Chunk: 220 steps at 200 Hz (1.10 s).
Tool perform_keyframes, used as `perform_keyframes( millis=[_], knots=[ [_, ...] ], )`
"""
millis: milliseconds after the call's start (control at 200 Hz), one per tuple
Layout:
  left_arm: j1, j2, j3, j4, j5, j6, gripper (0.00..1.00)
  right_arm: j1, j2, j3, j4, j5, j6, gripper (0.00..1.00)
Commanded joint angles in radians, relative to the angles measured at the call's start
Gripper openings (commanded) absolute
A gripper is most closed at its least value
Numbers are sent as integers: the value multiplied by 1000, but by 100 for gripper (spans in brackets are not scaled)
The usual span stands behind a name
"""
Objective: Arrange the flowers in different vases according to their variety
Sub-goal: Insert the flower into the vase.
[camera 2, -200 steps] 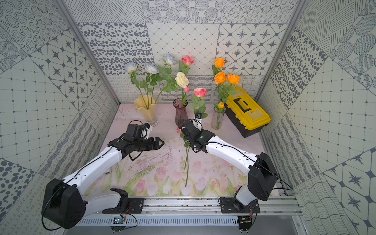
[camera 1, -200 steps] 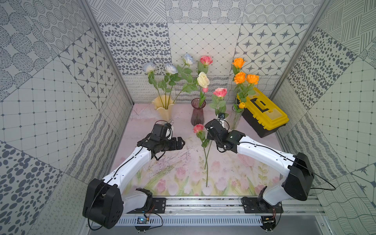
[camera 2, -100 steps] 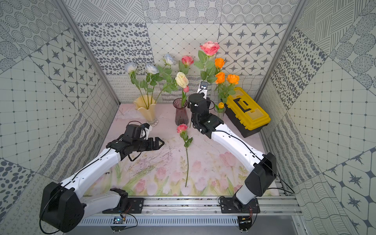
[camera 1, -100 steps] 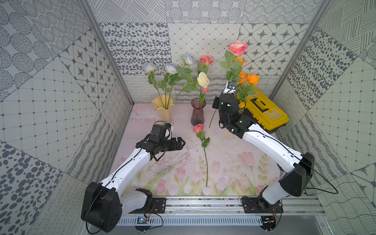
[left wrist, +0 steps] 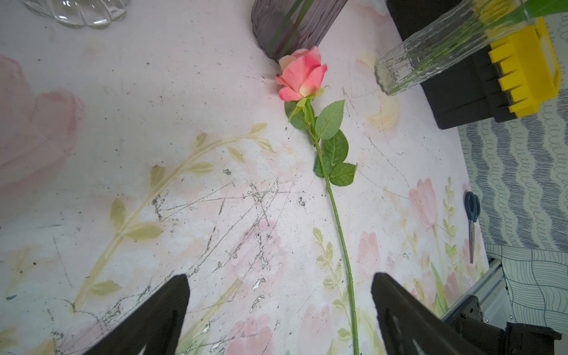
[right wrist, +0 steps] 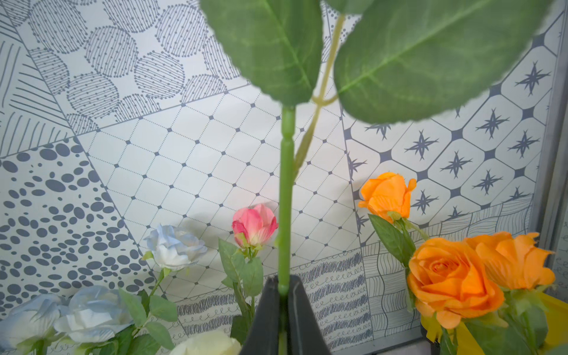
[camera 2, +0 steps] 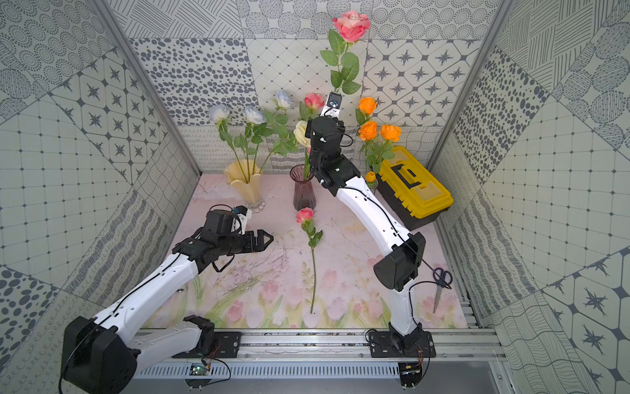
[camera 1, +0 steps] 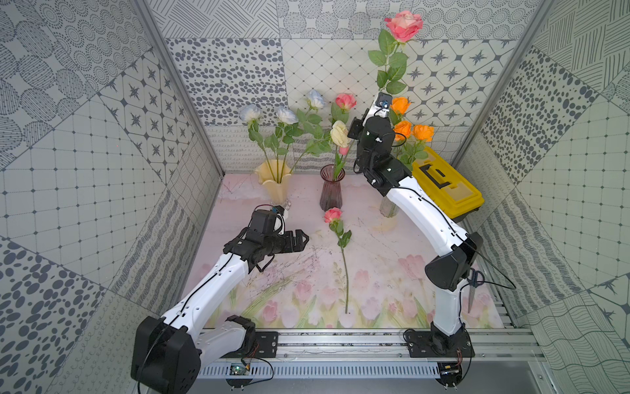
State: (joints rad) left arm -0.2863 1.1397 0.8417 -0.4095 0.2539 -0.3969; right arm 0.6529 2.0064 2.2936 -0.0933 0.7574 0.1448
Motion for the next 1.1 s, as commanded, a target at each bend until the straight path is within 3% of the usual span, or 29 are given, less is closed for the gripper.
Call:
perform_keyframes(
  millis=[0, 165, 460, 685, 770, 825, 940, 1096],
  knots=[
    [4, -5, -2, 26, -6, 16, 98, -1, 63, 119, -69, -10, -7, 0],
    [6, -6, -3, 23, -6, 16, 98, 6, 92, 126, -102, -9, 30, 0],
    [8, -6, -1, 24, -6, 15, 98, 23, 41, -149, 44, -8, 74, 0],
    [7, -6, -3, 22, -7, 15, 98, 24, 43, -242, 42, -14, 127, 0],
    [7, -6, -5, 21, -5, 13, 98, 25, 34, -263, 14, -23, 152, 35],
    [7, -4, -6, 19, -6, 13, 98, 28, 15, -293, 15, -26, 164, 46],
    [8, -3, -5, 20, -5, 13, 98, 37, -34, -363, 18, -31, 184, 55],
    [7, 2, -3, 19, -6, 13, 98, 54, -111, -459, 19, -52, 195, 56]
  ],
)
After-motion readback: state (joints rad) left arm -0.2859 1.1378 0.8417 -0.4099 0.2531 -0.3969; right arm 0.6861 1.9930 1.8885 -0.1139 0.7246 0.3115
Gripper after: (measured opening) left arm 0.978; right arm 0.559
